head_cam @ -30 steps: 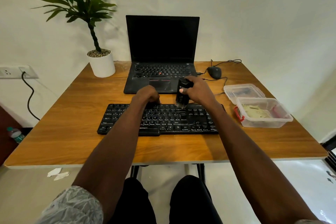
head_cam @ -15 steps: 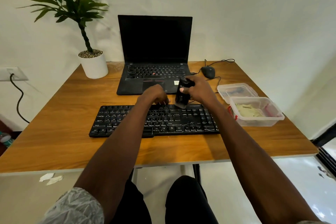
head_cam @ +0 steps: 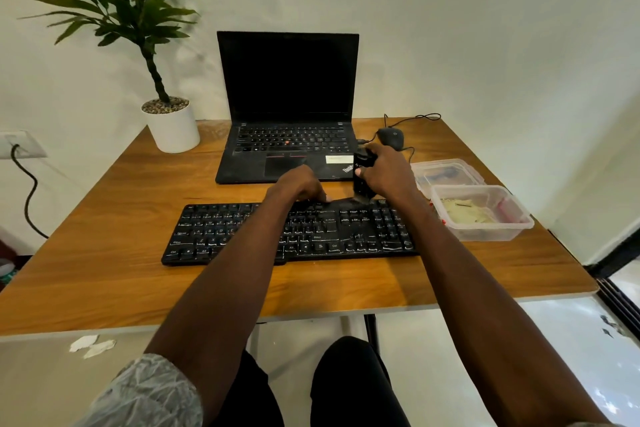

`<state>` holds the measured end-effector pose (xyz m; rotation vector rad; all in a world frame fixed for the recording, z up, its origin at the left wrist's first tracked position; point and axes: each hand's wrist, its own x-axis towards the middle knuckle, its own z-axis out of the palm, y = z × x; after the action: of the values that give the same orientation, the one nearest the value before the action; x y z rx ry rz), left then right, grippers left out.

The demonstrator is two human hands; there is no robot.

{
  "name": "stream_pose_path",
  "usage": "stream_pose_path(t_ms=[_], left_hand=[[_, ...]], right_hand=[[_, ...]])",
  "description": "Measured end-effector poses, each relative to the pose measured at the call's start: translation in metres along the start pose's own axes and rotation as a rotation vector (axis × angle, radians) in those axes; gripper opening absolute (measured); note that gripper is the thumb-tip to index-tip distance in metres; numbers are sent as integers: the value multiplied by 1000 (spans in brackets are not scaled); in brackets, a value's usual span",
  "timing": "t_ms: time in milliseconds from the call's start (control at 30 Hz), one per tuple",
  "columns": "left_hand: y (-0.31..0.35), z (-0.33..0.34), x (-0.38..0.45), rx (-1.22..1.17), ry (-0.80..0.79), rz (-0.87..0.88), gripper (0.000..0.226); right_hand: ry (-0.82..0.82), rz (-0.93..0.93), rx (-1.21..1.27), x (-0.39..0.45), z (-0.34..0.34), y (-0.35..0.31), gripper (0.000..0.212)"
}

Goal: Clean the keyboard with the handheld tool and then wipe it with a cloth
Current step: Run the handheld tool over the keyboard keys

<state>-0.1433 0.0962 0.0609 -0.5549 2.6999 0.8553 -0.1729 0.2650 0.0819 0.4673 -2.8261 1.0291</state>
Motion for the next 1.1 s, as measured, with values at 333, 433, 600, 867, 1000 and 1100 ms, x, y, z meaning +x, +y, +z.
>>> stream_pose_path(t_ms=[333,433,600,867,1000,1100], left_hand=[[0,2,5,-38,7,-68,68],[1,3,5,-19,-2,-84,69],[-1,3,6,-46,1,-96,72],[-1,4,5,-55,-3,-86,70],[-2,4,5,-63,-1,-87,68],[-3,4,6,-54,10,-76,59]], right_hand=[[35,9,-76,-1,1,-5,37],[-52,-63,35,-4,14,-12,42],[25,0,-38,-2,1,-2,35],[-154,9,12,4,6,-5,66],[-210,43,142,4,4,-9,53],[-363,39,376,0,5,-6,41]])
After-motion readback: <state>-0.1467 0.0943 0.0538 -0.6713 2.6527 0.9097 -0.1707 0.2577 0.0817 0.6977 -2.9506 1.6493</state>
